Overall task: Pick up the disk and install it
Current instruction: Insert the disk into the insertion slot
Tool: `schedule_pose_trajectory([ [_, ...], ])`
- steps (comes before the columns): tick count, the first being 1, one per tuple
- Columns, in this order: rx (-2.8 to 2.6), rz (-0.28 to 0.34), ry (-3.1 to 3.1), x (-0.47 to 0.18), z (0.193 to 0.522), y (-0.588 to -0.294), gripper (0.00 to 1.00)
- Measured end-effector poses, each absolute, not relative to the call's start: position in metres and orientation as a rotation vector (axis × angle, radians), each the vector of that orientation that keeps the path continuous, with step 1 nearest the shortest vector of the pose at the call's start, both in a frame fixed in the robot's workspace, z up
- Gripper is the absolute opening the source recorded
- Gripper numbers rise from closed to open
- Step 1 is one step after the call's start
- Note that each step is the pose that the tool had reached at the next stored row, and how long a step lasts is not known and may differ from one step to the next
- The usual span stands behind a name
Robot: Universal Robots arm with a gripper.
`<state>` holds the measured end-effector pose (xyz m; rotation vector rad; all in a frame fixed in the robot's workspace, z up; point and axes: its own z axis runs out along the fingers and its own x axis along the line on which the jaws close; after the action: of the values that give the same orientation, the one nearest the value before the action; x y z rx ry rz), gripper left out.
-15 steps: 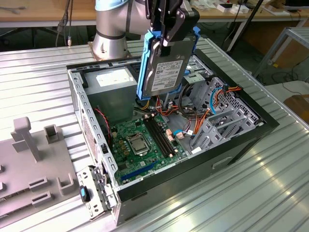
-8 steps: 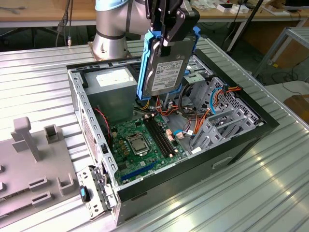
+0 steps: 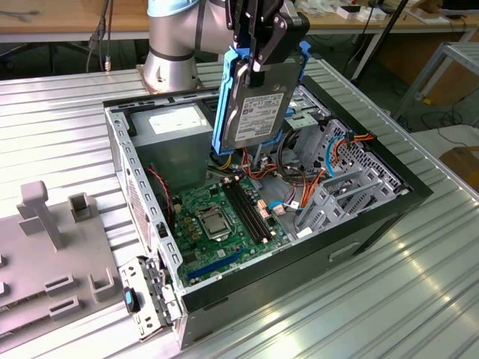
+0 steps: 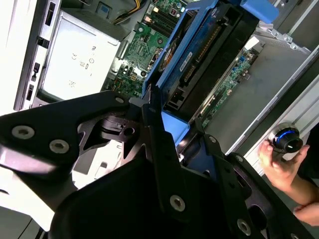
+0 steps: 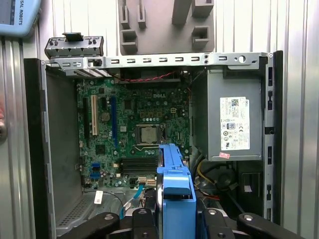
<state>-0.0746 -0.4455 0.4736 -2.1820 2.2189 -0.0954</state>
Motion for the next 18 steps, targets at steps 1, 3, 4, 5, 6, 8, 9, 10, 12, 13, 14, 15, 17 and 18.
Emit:
schedule_pose_trajectory([
  [1, -2.182, -0.095, 2.219, -0.0746, 0.4736, -0.4454, 0.37],
  [3, -2.182, -0.095, 2.219, -0.0746, 0.4736, -0.4454, 0.37],
  [4, -2.182, -0.095, 2.219, -0.0746, 0.4736, -0.4454, 0.37],
  [5, -2.182, -0.095, 2.219, -0.0746, 0.4736, -0.4455, 0.37],
  [6, -2.182, -0.095, 2.219, -0.0746, 0.4736, -0.4455, 0.37],
  [8, -2.182, -0.095, 2.219, -0.0746, 0.4736, -0.4455, 0.37],
  [9, -2.182, -0.095, 2.219, -0.0746, 0.4736, -0.4454, 0.37],
  [10, -2.182, -0.095, 2.219, -0.0746, 0.4736, -0.4455, 0.37],
  [12, -2.182, -0.095, 2.219, -0.0746, 0.4736, -0.4455, 0.37],
  [13, -2.182, -0.095, 2.219, -0.0745, 0.4736, -0.4455, 0.37],
  [14, -2.182, -0.095, 2.219, -0.0745, 0.4736, -0.4454, 0.37],
  [15, -2.182, -0.095, 2.219, -0.0745, 0.4736, -0.4455, 0.37],
  [17, -2.182, -0.095, 2.219, -0.0745, 0.4736, -0.4455, 0.37],
  [18, -2.182, -0.095, 2.219, -0.0745, 0.4736, -0.4455, 0.37],
])
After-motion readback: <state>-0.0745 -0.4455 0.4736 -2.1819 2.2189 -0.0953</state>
